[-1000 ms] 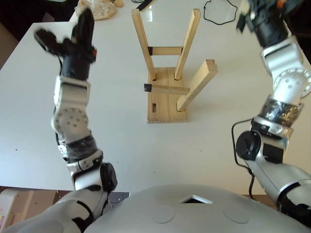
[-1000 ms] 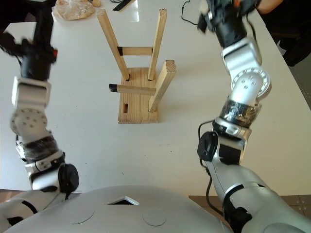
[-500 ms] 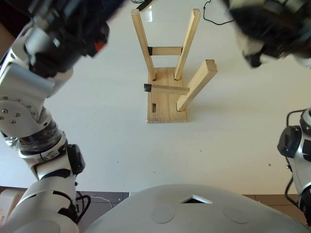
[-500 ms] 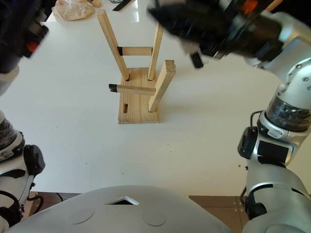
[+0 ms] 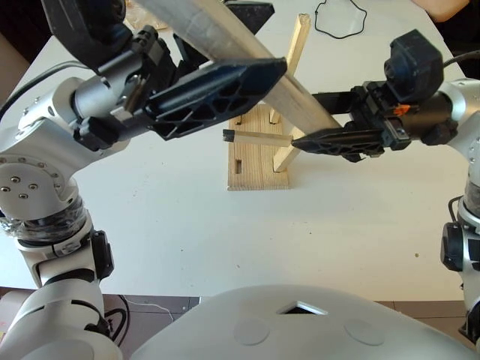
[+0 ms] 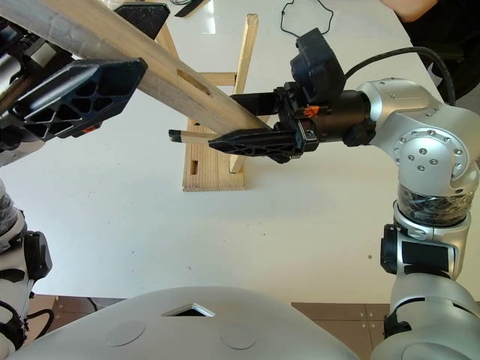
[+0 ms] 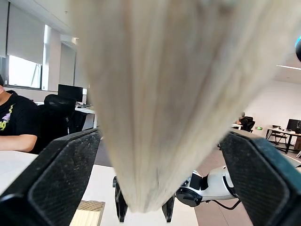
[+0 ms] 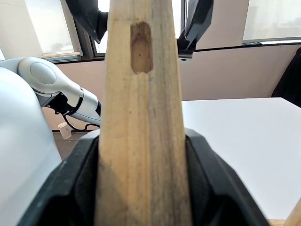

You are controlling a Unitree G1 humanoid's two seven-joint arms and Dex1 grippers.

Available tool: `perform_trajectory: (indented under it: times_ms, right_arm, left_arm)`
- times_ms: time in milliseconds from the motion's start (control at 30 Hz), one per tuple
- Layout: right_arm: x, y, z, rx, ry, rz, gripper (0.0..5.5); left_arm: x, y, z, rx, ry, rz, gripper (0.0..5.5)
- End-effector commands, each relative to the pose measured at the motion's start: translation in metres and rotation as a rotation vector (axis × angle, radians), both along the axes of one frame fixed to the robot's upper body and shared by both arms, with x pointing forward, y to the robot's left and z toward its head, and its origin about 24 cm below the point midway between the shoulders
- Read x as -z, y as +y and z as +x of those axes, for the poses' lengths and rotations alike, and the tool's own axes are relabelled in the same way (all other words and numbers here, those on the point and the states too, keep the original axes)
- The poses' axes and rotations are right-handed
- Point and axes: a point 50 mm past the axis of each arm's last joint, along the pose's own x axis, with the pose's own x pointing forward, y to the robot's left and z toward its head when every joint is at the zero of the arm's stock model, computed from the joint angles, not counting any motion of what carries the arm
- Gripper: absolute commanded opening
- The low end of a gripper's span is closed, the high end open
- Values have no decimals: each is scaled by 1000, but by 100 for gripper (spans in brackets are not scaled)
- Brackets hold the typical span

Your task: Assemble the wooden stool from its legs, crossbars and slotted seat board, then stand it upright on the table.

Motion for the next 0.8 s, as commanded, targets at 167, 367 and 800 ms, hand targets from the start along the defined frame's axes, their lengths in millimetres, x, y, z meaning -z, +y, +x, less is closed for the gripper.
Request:
perform_trajectory:
  times_ms: [167,367,800]
  right_arm:
    - [1,6,-3,-1,5,13,206]
    - [1,8,-3,0,20,31,206]
    - [7,7,0,48,22,24,206]
  left_arm:
    - [1,-7,-1,1,-21,31,324]
    - [3,-8,-2,1,-18,41,244]
    - [2,-4,-2,-15,-46,38,215]
